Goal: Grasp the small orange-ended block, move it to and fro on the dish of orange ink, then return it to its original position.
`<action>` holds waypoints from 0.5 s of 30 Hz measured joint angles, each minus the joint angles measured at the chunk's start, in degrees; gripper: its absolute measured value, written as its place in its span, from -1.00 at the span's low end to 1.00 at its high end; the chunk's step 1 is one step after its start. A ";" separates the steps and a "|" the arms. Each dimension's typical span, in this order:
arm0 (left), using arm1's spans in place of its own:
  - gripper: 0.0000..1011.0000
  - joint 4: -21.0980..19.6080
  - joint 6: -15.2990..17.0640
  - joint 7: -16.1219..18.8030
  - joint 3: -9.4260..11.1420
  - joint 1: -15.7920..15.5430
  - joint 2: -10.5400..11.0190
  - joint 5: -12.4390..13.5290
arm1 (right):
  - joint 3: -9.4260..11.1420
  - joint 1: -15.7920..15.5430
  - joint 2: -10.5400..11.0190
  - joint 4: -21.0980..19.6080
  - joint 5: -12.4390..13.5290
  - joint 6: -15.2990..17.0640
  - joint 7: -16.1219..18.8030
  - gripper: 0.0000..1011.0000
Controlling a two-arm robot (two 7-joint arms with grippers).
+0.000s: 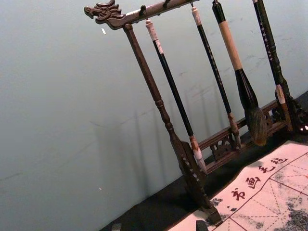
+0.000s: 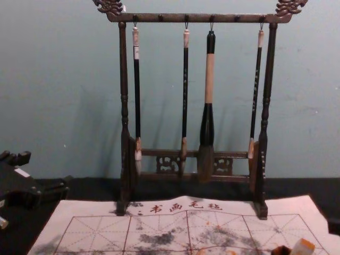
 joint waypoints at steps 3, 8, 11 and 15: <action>0.98 0.00 0.00 0.00 0.00 0.00 0.00 0.00 | -0.23 1.05 -0.61 1.11 -0.60 0.41 0.84 0.98; 0.98 0.00 0.00 0.00 0.00 0.00 0.00 0.00 | -0.30 2.22 -1.52 2.49 -1.40 0.98 1.80 0.98; 0.98 0.00 0.00 0.00 0.00 0.00 0.00 0.00 | -0.22 2.67 -2.02 3.05 -1.80 1.07 2.25 0.98; 0.98 0.00 0.00 0.00 0.00 0.00 0.00 0.00 | 0.03 3.02 -2.51 3.48 -2.15 1.21 2.75 0.98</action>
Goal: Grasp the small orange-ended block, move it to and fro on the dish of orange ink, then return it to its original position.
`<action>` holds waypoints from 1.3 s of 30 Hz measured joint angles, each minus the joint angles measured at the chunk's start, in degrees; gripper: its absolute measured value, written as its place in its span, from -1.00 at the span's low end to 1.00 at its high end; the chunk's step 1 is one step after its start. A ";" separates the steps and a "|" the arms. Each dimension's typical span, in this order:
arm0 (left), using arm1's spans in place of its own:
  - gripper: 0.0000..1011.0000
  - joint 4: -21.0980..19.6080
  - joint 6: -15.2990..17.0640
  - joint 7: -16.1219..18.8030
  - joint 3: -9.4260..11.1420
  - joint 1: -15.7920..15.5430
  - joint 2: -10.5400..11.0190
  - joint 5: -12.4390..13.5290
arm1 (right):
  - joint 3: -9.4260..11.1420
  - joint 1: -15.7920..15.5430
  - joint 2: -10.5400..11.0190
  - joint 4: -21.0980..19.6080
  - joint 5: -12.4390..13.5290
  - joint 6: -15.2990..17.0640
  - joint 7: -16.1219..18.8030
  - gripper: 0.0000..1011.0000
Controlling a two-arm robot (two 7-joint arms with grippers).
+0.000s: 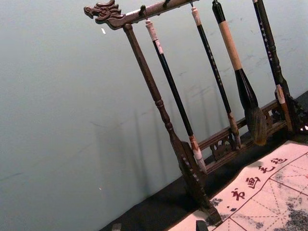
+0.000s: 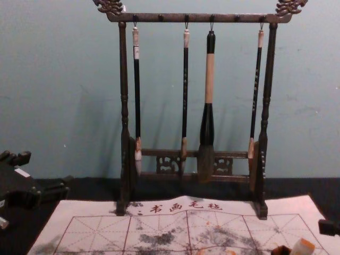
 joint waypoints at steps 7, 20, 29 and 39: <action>0.98 0.00 0.00 0.00 0.00 0.00 0.00 0.00 | 0.33 0.39 -0.59 0.43 -0.21 0.68 0.69 0.98; 0.98 0.00 0.00 0.00 0.00 0.00 0.00 0.00 | 0.54 0.52 -0.79 0.53 0.03 1.35 0.85 0.98; 0.98 0.00 0.00 0.00 0.00 0.00 0.00 0.00 | 0.51 0.48 -0.74 0.51 0.07 1.22 0.85 0.98; 0.98 0.00 0.00 0.00 0.00 0.00 0.00 0.00 | 0.51 0.43 -0.69 0.46 0.07 1.14 0.82 0.57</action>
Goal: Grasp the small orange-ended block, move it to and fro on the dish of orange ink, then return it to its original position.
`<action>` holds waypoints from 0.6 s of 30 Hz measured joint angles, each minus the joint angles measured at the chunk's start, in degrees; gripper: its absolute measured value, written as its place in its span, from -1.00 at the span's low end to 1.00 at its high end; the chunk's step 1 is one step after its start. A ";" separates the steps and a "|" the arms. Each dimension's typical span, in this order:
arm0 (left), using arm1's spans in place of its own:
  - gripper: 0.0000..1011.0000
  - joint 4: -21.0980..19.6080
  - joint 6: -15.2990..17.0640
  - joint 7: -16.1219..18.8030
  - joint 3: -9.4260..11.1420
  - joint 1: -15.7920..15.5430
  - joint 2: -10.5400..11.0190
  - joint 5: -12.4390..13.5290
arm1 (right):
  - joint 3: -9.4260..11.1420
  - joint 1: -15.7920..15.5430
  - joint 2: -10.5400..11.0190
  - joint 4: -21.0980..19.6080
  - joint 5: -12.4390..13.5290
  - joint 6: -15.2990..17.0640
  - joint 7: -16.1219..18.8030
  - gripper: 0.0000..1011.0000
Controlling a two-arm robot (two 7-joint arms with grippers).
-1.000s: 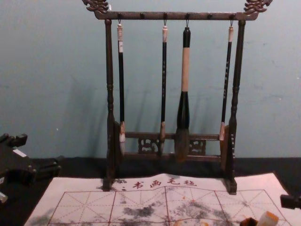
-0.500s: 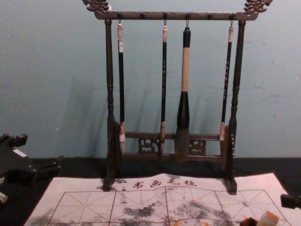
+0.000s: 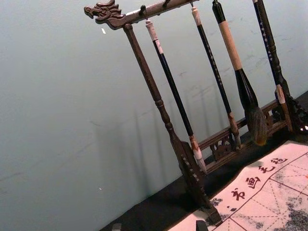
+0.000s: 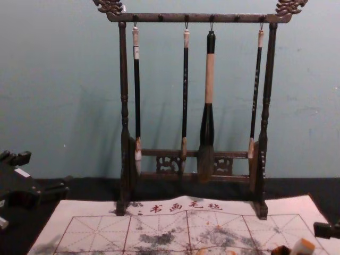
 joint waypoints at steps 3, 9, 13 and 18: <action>0.98 0.00 0.00 0.00 0.00 0.00 0.00 0.00 | 0.00 0.00 0.00 -0.01 0.00 -0.02 -0.01 0.40; 0.98 0.00 0.00 0.00 0.00 0.00 0.00 0.00 | 0.00 0.00 0.00 -0.03 0.00 -0.05 -0.03 0.00; 0.98 0.00 0.00 0.00 0.00 0.00 0.00 0.00 | 0.00 0.00 0.00 -0.03 0.00 -0.07 -0.04 -0.26; 0.98 0.00 0.00 0.00 0.00 0.00 0.00 0.00 | 0.00 0.00 0.00 -0.03 0.00 -0.08 -0.05 -0.57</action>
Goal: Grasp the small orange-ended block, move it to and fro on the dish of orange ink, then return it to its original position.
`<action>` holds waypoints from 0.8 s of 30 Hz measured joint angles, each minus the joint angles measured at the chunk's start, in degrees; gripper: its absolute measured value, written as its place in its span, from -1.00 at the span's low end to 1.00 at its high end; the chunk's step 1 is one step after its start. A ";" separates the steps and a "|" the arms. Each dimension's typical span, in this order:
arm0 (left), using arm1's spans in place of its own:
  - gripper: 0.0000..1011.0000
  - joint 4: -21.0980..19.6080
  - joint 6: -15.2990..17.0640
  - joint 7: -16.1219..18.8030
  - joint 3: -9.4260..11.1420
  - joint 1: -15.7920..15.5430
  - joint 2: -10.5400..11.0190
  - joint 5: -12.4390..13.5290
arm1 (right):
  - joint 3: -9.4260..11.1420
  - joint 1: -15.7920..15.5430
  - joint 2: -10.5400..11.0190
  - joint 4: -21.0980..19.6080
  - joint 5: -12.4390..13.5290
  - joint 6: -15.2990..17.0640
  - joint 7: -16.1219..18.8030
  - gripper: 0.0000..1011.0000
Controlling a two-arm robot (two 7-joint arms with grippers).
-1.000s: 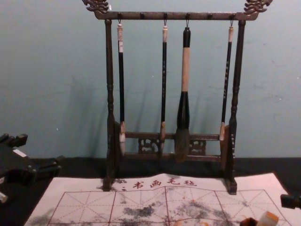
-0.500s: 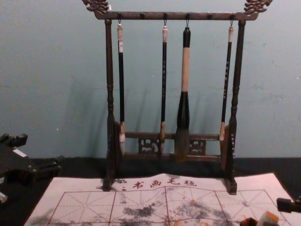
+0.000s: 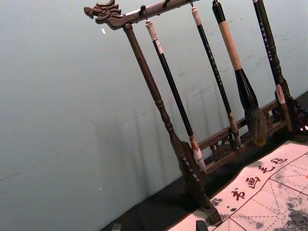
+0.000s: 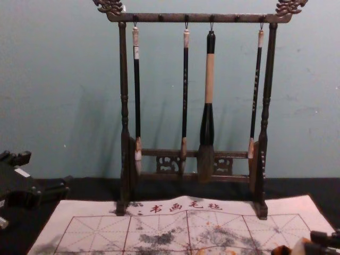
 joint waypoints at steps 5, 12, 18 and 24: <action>0.98 0.00 0.00 0.00 0.00 0.00 0.00 0.00 | 0.00 0.00 0.00 -0.01 0.00 0.00 0.01 -0.83; 0.98 0.00 0.00 0.00 0.00 0.00 0.00 0.00 | 0.00 0.00 0.00 0.00 0.00 0.00 0.00 -0.84; 0.98 0.00 0.00 0.00 0.00 0.00 0.00 0.00 | 0.00 0.00 0.00 0.00 0.00 0.00 0.00 -0.84; 0.98 0.00 0.00 0.00 0.00 0.00 0.00 0.00 | 0.00 0.00 0.00 0.00 0.00 0.00 0.00 -0.84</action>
